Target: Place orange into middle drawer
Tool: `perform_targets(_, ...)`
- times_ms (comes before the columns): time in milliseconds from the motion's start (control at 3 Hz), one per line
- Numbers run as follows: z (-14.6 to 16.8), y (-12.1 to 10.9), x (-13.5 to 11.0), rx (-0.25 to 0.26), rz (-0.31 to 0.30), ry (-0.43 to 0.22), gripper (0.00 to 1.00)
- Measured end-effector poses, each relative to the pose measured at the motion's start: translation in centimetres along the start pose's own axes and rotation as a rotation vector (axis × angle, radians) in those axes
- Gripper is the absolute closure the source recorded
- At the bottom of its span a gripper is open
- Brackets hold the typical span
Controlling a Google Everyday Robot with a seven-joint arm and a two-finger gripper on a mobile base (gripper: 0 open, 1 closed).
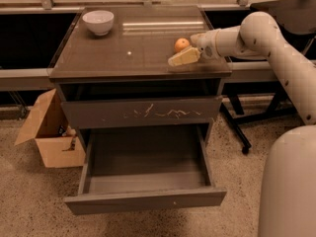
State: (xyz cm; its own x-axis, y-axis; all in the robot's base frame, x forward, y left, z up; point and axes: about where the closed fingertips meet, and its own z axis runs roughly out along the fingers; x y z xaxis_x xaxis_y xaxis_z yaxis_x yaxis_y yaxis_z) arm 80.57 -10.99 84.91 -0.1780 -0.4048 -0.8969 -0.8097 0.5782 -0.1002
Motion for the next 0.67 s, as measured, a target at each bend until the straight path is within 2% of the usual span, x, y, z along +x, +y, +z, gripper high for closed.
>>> perform_targets(667,2.9,-1.2,1.2,-0.004,0.017,-0.024,0.65)
